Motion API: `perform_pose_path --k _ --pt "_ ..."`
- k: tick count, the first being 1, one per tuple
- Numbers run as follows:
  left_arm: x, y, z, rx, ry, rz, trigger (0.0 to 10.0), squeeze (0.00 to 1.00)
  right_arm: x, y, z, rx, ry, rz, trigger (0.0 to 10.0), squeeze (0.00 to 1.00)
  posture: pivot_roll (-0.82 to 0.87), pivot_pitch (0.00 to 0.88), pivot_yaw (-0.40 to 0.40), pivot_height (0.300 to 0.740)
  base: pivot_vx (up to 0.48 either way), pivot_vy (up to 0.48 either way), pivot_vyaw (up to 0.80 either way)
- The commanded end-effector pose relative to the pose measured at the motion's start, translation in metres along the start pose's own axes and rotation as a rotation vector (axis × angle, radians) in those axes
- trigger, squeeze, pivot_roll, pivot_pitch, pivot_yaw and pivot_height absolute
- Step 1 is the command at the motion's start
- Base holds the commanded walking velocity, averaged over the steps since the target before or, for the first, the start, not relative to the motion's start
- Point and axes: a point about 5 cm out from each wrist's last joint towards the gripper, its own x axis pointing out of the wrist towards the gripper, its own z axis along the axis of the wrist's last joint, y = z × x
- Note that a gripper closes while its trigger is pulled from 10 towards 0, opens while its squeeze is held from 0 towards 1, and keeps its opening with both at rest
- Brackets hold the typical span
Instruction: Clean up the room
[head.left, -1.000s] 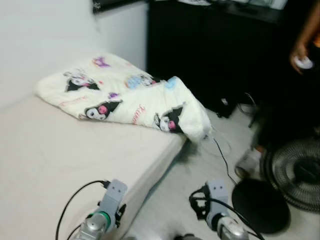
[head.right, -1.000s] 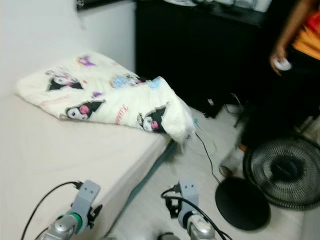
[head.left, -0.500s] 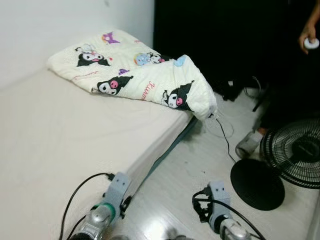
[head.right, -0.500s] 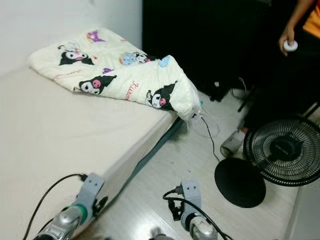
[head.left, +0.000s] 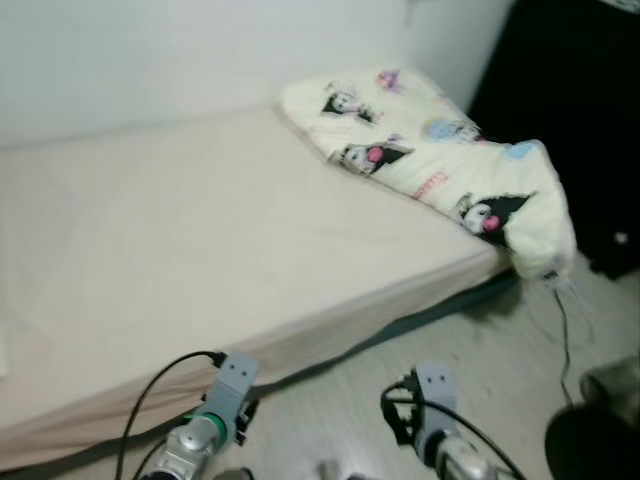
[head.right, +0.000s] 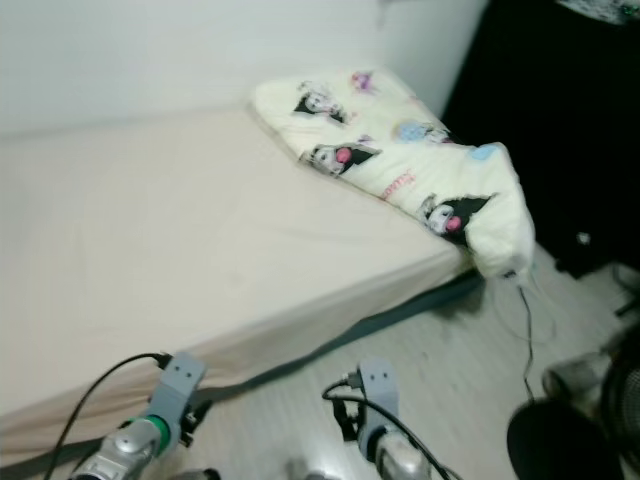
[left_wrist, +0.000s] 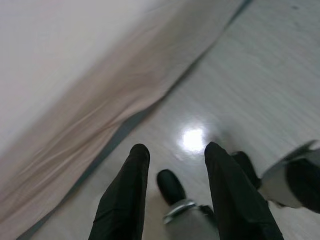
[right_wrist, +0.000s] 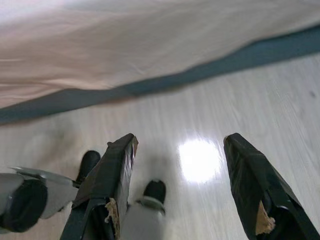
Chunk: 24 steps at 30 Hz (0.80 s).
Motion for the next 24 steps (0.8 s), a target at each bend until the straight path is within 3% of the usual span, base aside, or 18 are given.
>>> perform_pose_path --k 1,24 --pt "-0.0013 0.0017 -0.0047 0.012 0.019 0.002 10.0 0.00 -0.0011 0.0031 -0.0051 -0.005 0.020 0.010 10.0 0.00 0.04 0.053 0.005 0.740 0.000 0.000 0.78" --pt "-0.0011 0.0017 -0.0053 0.022 0.030 0.001 10.0 0.00 -0.0010 0.0038 -0.0053 0.000 0.019 0.010 10.0 0.00 0.04 0.054 0.007 0.740 0.000 0.000 0.77"
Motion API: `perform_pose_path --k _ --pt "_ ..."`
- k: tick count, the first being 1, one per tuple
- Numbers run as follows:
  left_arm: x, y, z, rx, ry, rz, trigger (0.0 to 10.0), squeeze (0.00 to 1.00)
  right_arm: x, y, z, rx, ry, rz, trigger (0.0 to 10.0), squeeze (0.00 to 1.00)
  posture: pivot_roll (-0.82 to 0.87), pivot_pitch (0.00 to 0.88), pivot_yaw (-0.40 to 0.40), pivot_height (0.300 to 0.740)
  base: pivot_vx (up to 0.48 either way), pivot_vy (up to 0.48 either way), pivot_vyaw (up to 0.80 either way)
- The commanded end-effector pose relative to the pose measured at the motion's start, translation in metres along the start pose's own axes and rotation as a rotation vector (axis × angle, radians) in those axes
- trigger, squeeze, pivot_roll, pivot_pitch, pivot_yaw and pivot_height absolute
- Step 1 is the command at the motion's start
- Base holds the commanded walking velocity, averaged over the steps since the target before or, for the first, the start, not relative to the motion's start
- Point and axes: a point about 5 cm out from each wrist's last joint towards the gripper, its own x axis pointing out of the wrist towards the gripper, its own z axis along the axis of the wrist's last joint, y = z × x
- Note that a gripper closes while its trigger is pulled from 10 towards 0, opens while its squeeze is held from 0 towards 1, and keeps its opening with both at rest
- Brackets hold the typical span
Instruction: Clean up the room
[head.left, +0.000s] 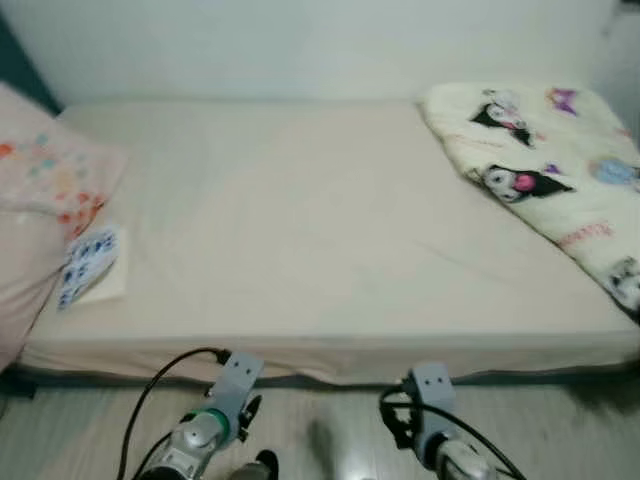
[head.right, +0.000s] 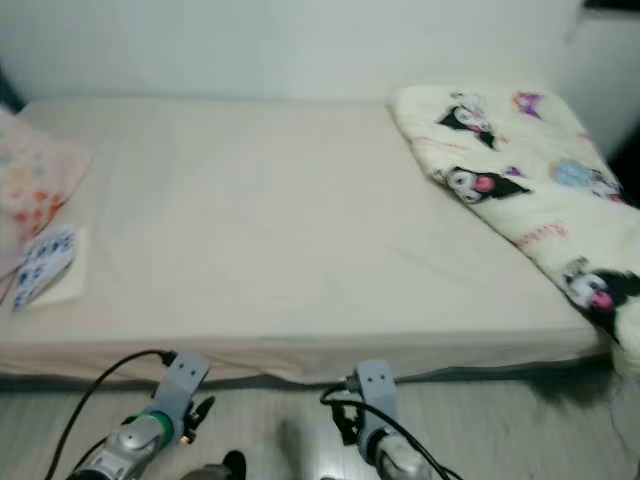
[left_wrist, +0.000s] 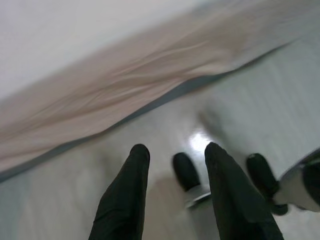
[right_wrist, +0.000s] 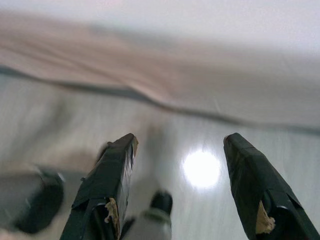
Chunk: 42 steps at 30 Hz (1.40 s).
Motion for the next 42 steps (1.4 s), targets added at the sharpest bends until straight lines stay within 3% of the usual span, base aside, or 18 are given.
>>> perform_pose_path --k 1,6,30,42 --pt "-0.0018 -0.0061 -0.0091 -0.009 0.034 -0.015 10.0 0.00 -0.0064 -0.0003 -0.0154 0.021 0.050 -0.009 10.0 0.00 0.04 0.054 0.007 0.740 0.000 0.000 0.77" --pt "-0.0018 -0.0061 -0.0092 -0.011 0.035 -0.014 10.0 0.00 -0.0064 -0.0006 -0.0149 0.022 0.047 -0.011 10.0 0.00 0.04 0.054 0.007 0.740 0.000 0.000 0.77" --pt "-0.0017 -0.0085 -0.0074 -0.005 0.017 -0.036 10.0 0.00 -0.0075 -0.0024 -0.0162 0.046 0.044 -0.025 10.0 0.00 0.04 0.058 0.005 0.740 0.000 0.000 0.00" --pt "-0.0017 -0.0078 -0.0079 -0.003 0.022 -0.029 10.0 0.00 -0.0077 -0.0027 -0.0163 0.047 0.045 -0.026 10.0 0.00 0.04 0.060 0.005 0.740 0.000 -0.468 0.00"
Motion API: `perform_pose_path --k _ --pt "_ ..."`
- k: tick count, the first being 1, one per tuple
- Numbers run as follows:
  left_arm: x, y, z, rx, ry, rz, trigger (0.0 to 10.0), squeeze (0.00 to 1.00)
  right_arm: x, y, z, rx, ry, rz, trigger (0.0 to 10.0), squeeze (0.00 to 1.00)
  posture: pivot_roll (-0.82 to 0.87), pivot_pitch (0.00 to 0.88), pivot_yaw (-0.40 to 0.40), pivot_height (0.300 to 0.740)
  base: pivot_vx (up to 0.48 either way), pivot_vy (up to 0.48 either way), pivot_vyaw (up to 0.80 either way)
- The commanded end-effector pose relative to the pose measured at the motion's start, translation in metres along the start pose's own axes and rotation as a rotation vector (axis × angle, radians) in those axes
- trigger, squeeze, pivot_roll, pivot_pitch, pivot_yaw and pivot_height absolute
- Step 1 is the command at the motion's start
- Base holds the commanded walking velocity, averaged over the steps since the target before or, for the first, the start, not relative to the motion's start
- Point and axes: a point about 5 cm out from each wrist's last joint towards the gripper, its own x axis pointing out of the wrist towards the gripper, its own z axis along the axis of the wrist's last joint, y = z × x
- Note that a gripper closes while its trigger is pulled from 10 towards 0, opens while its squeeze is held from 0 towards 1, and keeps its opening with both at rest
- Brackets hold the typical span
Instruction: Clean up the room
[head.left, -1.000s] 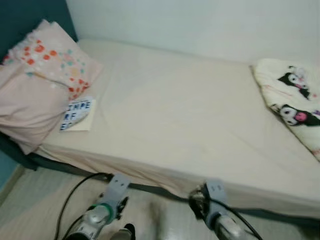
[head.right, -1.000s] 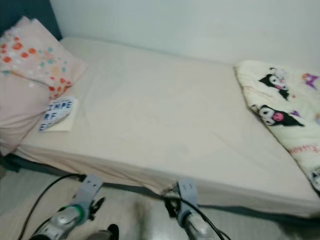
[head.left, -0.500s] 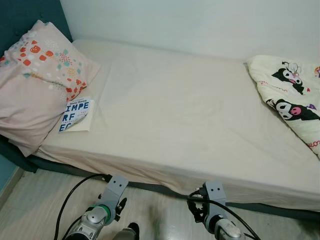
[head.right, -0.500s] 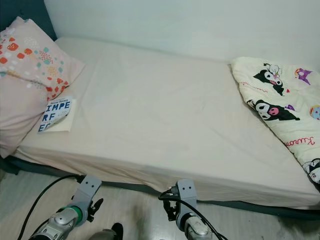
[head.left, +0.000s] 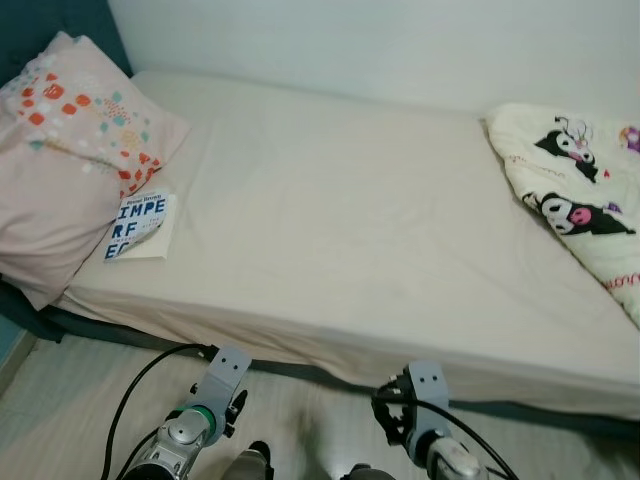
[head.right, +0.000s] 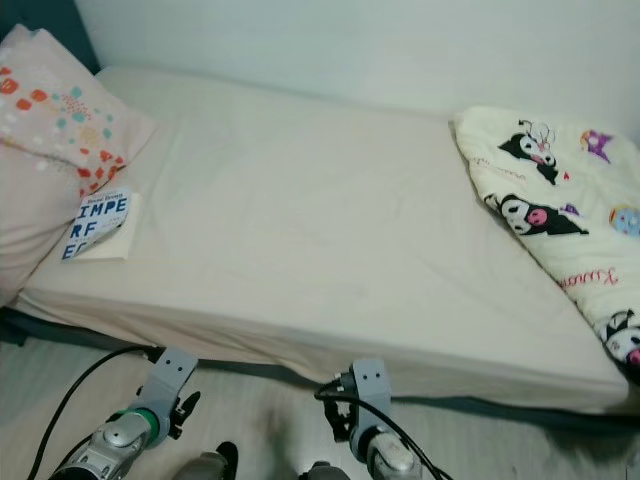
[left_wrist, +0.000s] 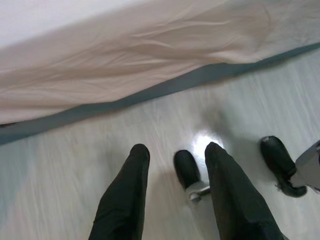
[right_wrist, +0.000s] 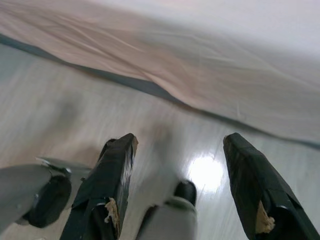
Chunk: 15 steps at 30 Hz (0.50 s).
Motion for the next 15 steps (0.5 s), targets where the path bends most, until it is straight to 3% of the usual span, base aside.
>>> perform_pose_path --k 1,15 --pt "-0.0012 -0.0073 -0.0072 -0.003 0.027 -0.019 10.0 0.00 -0.0039 -0.0034 -0.0077 0.010 0.027 -0.013 10.0 0.00 0.04 0.060 0.005 0.740 0.000 -0.431 0.00" --pt "-0.0011 -0.0067 -0.0072 -0.001 0.029 -0.018 10.0 0.00 -0.0035 -0.0029 -0.0073 0.012 0.026 -0.013 10.0 0.00 0.04 0.058 0.007 0.740 0.000 -0.421 0.00"
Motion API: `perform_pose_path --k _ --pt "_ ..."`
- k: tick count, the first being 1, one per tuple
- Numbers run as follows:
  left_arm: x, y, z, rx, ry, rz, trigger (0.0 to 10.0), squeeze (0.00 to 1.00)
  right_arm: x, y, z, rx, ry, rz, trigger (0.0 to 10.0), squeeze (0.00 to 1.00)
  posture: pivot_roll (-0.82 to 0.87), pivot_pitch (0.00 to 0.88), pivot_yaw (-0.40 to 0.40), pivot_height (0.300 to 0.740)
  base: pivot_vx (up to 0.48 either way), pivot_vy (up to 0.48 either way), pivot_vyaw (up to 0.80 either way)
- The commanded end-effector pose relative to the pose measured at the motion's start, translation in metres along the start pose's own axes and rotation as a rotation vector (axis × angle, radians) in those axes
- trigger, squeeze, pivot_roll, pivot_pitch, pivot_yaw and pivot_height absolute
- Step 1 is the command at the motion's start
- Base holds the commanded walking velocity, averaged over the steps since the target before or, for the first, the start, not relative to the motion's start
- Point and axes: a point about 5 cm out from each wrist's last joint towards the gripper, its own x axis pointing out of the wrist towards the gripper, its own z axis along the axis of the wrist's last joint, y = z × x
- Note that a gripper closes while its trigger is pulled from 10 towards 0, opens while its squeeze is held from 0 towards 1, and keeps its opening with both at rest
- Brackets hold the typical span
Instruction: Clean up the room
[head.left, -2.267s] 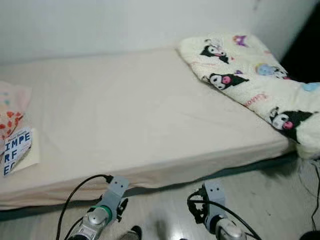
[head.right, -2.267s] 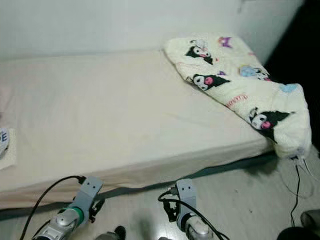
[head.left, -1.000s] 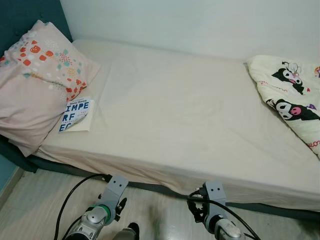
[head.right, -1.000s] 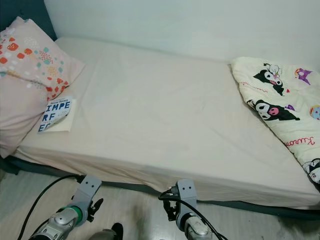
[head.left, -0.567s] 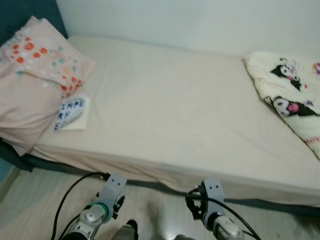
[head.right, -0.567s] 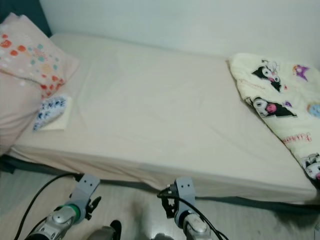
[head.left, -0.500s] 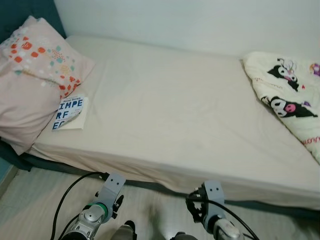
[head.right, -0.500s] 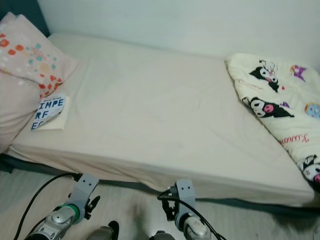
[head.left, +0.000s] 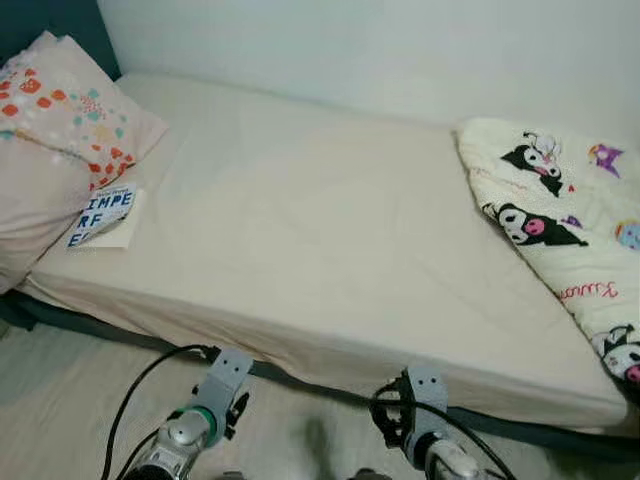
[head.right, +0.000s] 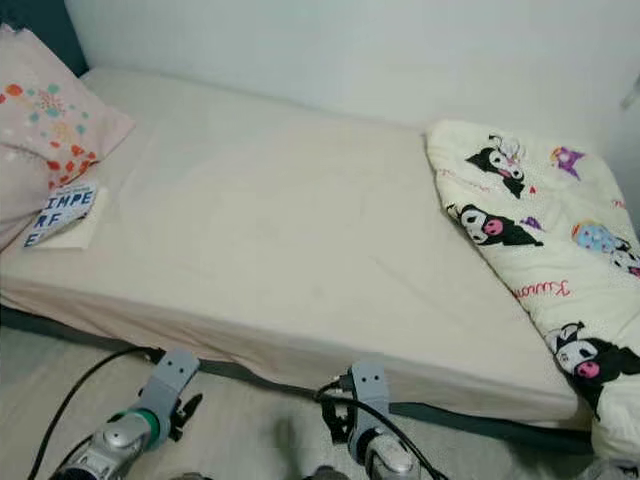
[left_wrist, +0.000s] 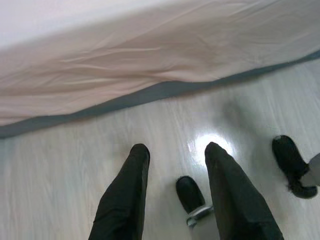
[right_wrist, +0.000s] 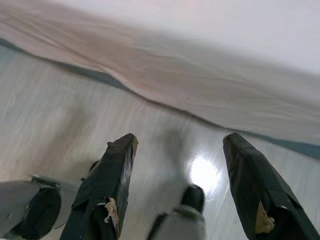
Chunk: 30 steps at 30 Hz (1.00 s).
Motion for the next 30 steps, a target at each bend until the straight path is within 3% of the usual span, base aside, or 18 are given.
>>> perform_pose_path --k 1,23,30 --pt "-0.0004 -0.0077 -0.0045 0.002 0.019 -0.024 10.0 0.00 -0.0046 -0.0043 -0.0088 0.008 0.030 -0.017 10.0 0.00 0.04 0.058 0.007 0.740 0.000 -0.416 0.00" --pt "0.0000 -0.0074 -0.0036 0.012 0.018 -0.024 10.0 0.00 -0.0041 -0.0037 -0.0086 0.007 0.035 -0.013 10.0 0.00 0.04 0.049 0.007 0.740 0.000 -0.390 0.00" --pt "-0.0003 -0.0071 -0.0044 0.011 0.020 -0.023 10.0 0.00 -0.0042 -0.0038 -0.0093 0.022 0.039 -0.018 10.0 0.00 0.04 0.052 0.008 0.740 0.000 -0.354 -0.71"
